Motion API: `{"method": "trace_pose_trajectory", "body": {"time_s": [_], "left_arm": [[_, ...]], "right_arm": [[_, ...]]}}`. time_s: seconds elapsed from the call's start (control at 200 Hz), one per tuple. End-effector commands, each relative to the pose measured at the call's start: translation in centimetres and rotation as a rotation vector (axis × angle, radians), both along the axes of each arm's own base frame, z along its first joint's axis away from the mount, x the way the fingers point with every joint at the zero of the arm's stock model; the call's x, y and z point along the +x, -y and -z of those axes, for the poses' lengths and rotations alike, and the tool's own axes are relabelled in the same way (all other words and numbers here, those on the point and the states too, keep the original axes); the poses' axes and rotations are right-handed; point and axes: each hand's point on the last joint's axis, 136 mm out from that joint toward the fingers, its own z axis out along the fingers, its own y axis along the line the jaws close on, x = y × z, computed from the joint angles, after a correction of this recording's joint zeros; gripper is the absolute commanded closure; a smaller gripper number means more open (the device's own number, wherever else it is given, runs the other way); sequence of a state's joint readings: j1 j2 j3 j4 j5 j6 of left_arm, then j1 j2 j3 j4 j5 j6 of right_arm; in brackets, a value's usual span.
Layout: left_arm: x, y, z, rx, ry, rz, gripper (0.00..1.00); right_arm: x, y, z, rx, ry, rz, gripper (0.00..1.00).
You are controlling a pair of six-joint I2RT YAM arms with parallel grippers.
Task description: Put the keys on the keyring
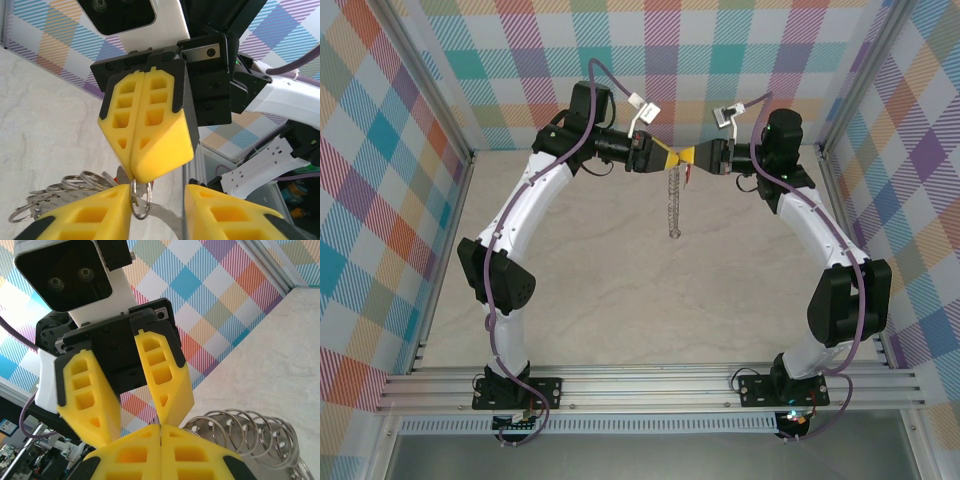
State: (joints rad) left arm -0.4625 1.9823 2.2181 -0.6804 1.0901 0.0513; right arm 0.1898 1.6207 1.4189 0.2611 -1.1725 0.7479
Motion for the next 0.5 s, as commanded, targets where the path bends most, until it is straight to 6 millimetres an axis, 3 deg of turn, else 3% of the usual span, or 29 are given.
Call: {"method": "trace_pose_trajectory", "body": {"time_s": [0.0, 0.295, 0.495], "left_arm": [[-1.84, 0.57, -0.94, -0.023, 0.015, 0.069, 0.70], [-2.16, 1.21, -0.51, -0.014, 0.022, 0.079, 0.70], [-2.30, 1.45, -0.35, -0.006, 0.026, 0.078, 0.63]], "right_arm": [[0.37, 0.35, -0.12, 0.008, 0.033, 0.014, 1.00], [0.38, 0.38, -0.04, 0.010, 0.027, 0.014, 1.00], [0.40, 0.40, 0.18, 0.007, 0.021, 0.017, 1.00]]}}
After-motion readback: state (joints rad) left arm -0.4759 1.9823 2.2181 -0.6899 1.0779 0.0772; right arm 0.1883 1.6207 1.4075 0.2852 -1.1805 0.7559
